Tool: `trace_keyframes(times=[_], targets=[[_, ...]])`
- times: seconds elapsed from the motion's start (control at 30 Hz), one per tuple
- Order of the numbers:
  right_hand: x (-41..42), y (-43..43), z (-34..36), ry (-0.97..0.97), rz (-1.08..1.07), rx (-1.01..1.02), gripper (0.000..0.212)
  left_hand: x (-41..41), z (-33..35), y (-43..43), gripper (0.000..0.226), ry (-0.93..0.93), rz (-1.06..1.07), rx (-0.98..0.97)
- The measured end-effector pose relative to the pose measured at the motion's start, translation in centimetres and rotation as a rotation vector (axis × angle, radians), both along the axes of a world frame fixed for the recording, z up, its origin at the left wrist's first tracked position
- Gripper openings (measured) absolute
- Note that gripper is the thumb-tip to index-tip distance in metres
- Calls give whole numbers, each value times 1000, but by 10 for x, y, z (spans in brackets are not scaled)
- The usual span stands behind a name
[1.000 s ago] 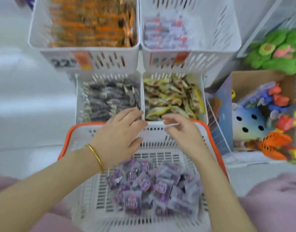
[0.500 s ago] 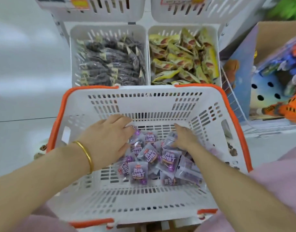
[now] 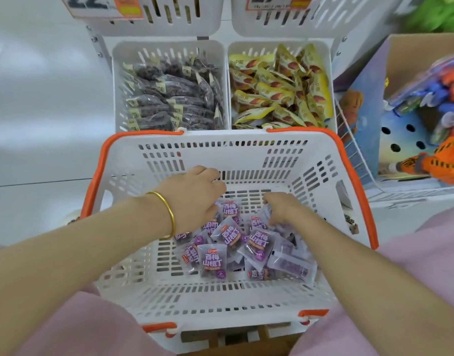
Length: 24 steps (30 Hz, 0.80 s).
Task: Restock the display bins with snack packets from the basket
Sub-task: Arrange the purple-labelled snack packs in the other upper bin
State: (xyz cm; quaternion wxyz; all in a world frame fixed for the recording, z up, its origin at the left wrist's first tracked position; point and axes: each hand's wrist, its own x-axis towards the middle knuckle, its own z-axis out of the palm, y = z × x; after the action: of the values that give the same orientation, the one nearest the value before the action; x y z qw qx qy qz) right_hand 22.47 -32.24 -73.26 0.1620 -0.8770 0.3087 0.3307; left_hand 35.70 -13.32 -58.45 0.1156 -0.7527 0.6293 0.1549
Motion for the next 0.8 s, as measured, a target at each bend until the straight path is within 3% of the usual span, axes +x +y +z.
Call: trace_keyframes(times=[0.17,0.3,0.4,0.5,0.57,0.67,0.8], targets=[[-3,0,53,-291,-70,40,49,3,8,-13,43,108,80,-45],[0,-1,142,-589,-121,303,35,11,28,-29,47,340,350,-144],[-7,3,202,-712,-189,571,34,12,38,-40,52,640,607,-186],[-10,3,235,-771,-183,721,37,5,45,-46,47,1193,855,-145],[-8,2,243,-783,-178,726,37,1,49,-48,38,1398,840,-120],[-5,2,250,-813,-242,619,32,4,56,-46,32,1453,883,-219],[-4,4,250,-927,-335,419,25,18,57,-44,25,1358,954,-437]])
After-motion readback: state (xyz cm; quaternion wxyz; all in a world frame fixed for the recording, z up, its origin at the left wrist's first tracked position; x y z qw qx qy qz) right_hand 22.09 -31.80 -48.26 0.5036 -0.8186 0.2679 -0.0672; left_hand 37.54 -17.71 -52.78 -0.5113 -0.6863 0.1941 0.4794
